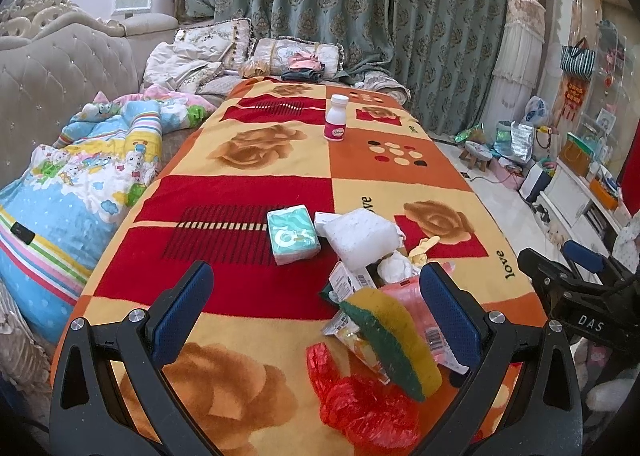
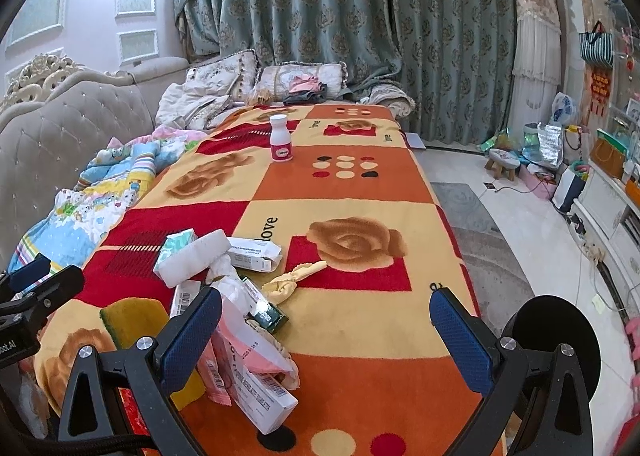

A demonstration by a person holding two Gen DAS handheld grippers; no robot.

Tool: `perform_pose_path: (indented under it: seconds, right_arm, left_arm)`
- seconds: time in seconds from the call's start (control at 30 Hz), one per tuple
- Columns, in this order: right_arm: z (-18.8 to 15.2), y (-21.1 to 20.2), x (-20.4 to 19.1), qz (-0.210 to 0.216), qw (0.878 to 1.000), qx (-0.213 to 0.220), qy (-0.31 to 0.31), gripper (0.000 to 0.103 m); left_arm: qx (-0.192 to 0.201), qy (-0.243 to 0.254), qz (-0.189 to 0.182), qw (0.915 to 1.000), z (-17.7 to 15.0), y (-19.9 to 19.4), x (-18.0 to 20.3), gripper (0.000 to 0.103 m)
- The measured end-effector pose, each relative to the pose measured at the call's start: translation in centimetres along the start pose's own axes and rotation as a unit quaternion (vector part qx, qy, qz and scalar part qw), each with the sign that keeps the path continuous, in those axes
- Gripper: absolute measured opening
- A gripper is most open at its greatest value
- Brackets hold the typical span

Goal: Collect trash
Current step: 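Grasp the green-yellow sponge with left gripper while right gripper grasps pink wrapper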

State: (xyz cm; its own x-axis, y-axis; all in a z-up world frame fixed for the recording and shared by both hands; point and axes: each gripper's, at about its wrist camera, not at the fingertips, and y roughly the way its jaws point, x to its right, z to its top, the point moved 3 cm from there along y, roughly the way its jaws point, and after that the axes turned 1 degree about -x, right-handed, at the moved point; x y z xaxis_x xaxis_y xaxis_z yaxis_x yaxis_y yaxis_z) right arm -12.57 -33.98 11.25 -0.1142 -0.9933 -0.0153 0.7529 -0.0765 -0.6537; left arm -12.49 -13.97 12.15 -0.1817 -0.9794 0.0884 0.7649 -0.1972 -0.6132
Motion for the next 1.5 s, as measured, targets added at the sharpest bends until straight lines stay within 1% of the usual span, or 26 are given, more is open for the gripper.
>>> perform_pose_path:
  seconds: [0.1, 0.23, 0.3, 0.43, 0.5, 0.63, 0.67, 0.7, 0.77, 0.87, 0.9, 0.93, 0.97, 1.0, 1.03, 1.1, 1.17, 1.27, 1.37, 1.43, 1.47, 1.5]
  right_arm:
    - [-0.2, 0.2, 0.2, -0.001, 1.0, -0.005, 0.001, 0.103]
    - [-0.4, 0.6, 0.4, 0.002, 1.0, -0.014, 0.003, 0.103]
    - [-0.6, 0.7, 0.4, 0.008, 1.0, -0.021, 0.003, 0.103]
    - [-1.5, 1.1, 0.5, 0.025, 0.999, -0.041, -0.011, 0.103]
    - [-1.9, 1.4, 0.4, 0.035, 0.998, -0.052, -0.017, 0.103]
    - [-3.1, 2.1, 0.2, 0.04, 0.996, -0.073, -0.027, 0.102]
    - [-3.3, 2.3, 0.2, 0.044, 0.996, -0.077, -0.027, 0.101]
    - [-3.5, 2.4, 0.1, 0.048, 0.995, -0.081, -0.028, 0.101]
    - [-3.8, 2.5, 0.1, 0.048, 0.995, -0.085, -0.034, 0.1]
    - [-4.1, 2.4, 0.4, 0.046, 0.995, -0.086, -0.033, 0.1]
    - [-4.1, 2.4, 0.6, 0.047, 0.995, -0.087, -0.029, 0.1]
    - [-4.1, 2.4, 0.7, 0.051, 0.994, -0.089, -0.026, 0.1]
    - [-4.1, 2.5, 0.8, 0.055, 0.994, -0.092, -0.021, 0.1]
    - [-4.1, 2.5, 0.9, 0.057, 0.994, -0.093, -0.018, 0.1]
    - [-4.0, 2.5, 1.0, 0.059, 0.994, -0.095, -0.014, 0.1]
    - [-4.0, 2.4, 0.9, 0.067, 0.993, -0.097, -0.011, 0.1]
    - [-3.8, 2.4, 0.5, 0.078, 0.992, -0.098, -0.012, 0.1]
    - [-3.3, 2.7, -0.9, 0.098, 0.99, -0.099, -0.023, 0.1]
    - [-2.4, 3.5, -3.3, 0.128, 0.986, -0.101, -0.042, 0.1]
    - [-2.0, 4.4, -4.8, 0.143, 0.983, -0.105, -0.057, 0.097]
    - [-1.9, 5.0, -5.6, 0.15, 0.98, -0.109, -0.066, 0.092]
    - [-1.9, 5.9, -6.4, 0.155, 0.978, -0.117, -0.076, 0.084]
  left_arm:
    - [-0.003, 0.004, -0.002, 1.0, -0.3, -0.7, 0.1, 0.102]
    - [-0.016, 0.009, -0.014, 0.9997, -0.9, -1.2, 0.6, 0.102]
    - [-0.025, 0.011, -0.021, 0.9994, -1.4, -1.5, 0.8, 0.102]
    - [-0.038, 0.027, -0.03, 0.9985, -0.8, -1.4, 0.2, 0.102]
    - [-0.045, 0.034, -0.037, 0.9977, -1.1, -1.5, 0.8, 0.102]
    - [-0.066, 0.035, -0.072, 0.9946, -0.7, -1.1, 1.5, 0.091]
    - [-0.072, 0.036, -0.081, 0.9934, -0.8, -0.9, 1.9, 0.087]
    - [-0.078, 0.038, -0.087, 0.9924, -0.9, -0.7, 2.3, 0.085]
    - [-0.095, 0.043, -0.096, 0.9899, -1.1, -0.1, 3.4, 0.075]
    - [-0.111, 0.049, -0.108, 0.9867, -1.3, 1.1, 4.4, 0.069]
    - [-0.114, 0.051, -0.109, 0.9861, -1.4, 1.5, 4.5, 0.063]
    - [-0.123, 0.054, -0.109, 0.985, -1.6, 2.2, 4.7, 0.045]
    - [-0.136, 0.052, -0.108, 0.9834, -1.7, 2.9, 4.9, 0.03]
    - [-0.146, 0.044, -0.114, 0.9817, -1.8, 3.4, 4.7, 0.03]
    - [-0.147, 0.035, -0.125, 0.9806, -1.7, 3.7, 4.4, 0.027]
    - [-0.147, 0.025, -0.129, 0.9803, -1.4, 3.8, 3.8, 0.024]
    - [-0.139, 0.021, -0.131, 0.9815, -0.5, 3.2, 3.0, 0.022]
    - [-0.12, 0.017, -0.123, 0.985, 0.8, 2.3, 1.7, 0.022]
    - [-0.107, 0.006, -0.117, 0.9873, 2.0, 1.4, 0.2, 0.021]
    - [-0.1, 0.002, -0.114, 0.9885, 2.4, 1.1, -0.5, 0.022]
    - [-0.099, 0.001, -0.111, 0.9889, 2.5, 1.0, -0.7, 0.022]
    - [-0.098, 0.001, -0.108, 0.9893, 2.5, 0.9, -0.9, 0.022]
